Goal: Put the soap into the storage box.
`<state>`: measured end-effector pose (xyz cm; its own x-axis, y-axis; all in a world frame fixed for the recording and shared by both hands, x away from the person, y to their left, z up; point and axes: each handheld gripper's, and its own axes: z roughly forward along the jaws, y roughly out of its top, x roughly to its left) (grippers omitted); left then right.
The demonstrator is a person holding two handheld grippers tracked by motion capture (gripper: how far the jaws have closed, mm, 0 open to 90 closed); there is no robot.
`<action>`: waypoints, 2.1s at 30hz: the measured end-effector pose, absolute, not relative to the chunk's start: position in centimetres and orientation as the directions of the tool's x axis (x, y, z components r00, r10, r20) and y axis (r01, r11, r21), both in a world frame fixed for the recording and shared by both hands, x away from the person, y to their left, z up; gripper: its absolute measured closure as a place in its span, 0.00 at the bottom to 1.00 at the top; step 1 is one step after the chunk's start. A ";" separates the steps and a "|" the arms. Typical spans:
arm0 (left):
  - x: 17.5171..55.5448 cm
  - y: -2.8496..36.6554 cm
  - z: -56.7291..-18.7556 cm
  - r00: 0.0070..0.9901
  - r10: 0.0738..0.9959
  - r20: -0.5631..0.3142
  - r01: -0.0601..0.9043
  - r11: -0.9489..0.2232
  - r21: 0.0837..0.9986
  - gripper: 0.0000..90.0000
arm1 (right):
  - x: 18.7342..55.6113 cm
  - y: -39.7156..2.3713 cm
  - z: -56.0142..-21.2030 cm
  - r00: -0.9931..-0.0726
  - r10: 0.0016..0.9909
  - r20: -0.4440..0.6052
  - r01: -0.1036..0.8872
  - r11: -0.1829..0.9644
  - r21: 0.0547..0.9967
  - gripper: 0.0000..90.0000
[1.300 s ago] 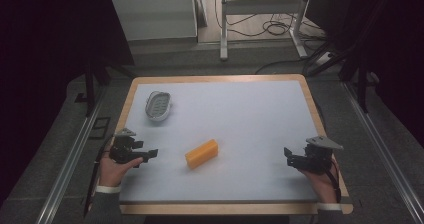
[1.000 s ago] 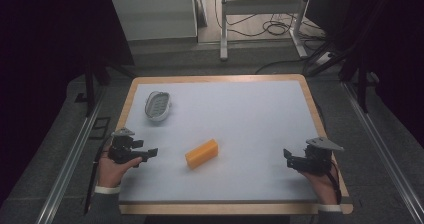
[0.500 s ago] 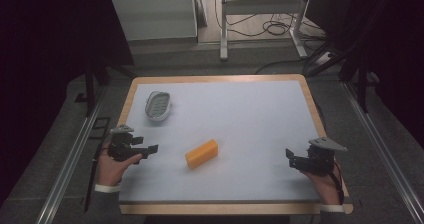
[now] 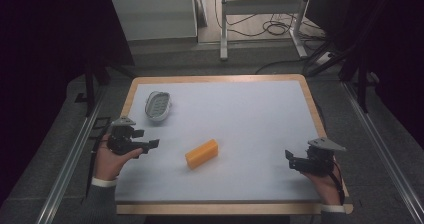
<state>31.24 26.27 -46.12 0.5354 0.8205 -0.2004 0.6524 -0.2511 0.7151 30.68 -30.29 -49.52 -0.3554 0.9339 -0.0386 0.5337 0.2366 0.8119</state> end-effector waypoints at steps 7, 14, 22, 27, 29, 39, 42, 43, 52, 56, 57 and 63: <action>31.2 25.6 -44.7 0.564 0.805 -0.182 0.647 -0.294 0.703 0.23 | 30.6 -30.2 -49.5 -0.361 0.931 -0.049 0.535 0.250 0.807 0.05; 31.4 24.7 -44.0 0.584 0.794 -0.167 0.636 -0.320 0.702 0.24 | 30.6 -30.4 -49.6 -0.357 0.933 -0.051 0.535 0.249 0.807 0.05; 31.6 23.2 -43.6 0.609 0.779 -0.150 0.623 -0.353 0.698 0.24 | 30.5 -30.7 -49.6 -0.349 0.935 -0.056 0.534 0.248 0.809 0.05; 31.8 22.2 -43.4 0.624 0.768 -0.141 0.620 -0.378 0.688 0.24 | 30.6 -30.7 -49.7 -0.349 0.936 -0.054 0.538 0.247 0.806 0.05; 31.9 21.8 -43.4 0.635 0.761 -0.133 0.615 -0.394 0.683 0.24 | 30.6 -30.7 -49.7 -0.349 0.936 -0.055 0.539 0.248 0.805 0.05; 31.9 19.5 -42.8 0.672 0.734 -0.103 0.579 -0.434 0.690 0.26 | 30.6 -30.7 -49.7 -0.346 0.937 -0.056 0.537 0.247 0.806 0.05; 32.0 19.1 -42.7 0.681 0.726 -0.095 0.574 -0.449 0.685 0.26 | 30.5 -30.7 -49.7 -0.347 0.936 -0.057 0.537 0.248 0.806 0.05; 32.1 18.8 -42.7 0.687 0.720 -0.094 0.571 -0.456 0.683 0.26 | 30.5 -30.8 -49.7 -0.346 0.936 -0.058 0.537 0.248 0.807 0.05; 32.3 16.8 -42.5 0.715 0.694 -0.081 0.552 -0.491 0.674 0.27 | 30.5 -30.8 -49.6 -0.347 0.936 -0.057 0.536 0.248 0.807 0.05; 32.4 16.2 -42.6 0.726 0.683 -0.077 0.549 -0.510 0.662 0.27 | 30.5 -30.9 -49.6 -0.347 0.936 -0.058 0.536 0.249 0.807 0.05; 32.4 15.8 -42.8 0.728 0.681 -0.078 0.553 -0.516 0.654 0.27 | 30.5 -30.9 -49.6 -0.348 0.936 -0.058 0.537 0.249 0.806 0.05; 32.6 15.1 -43.3 0.735 0.672 -0.089 0.561 -0.529 0.637 0.27 | 30.5 -30.9 -49.7 -0.346 0.936 -0.059 0.537 0.250 0.806 0.05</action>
<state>32.65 15.10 -43.31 0.7351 0.6721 -0.0893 0.5608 -0.5288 0.6370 30.49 -30.86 -49.67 -0.3459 0.9364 -0.0595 0.5369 0.2495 0.8059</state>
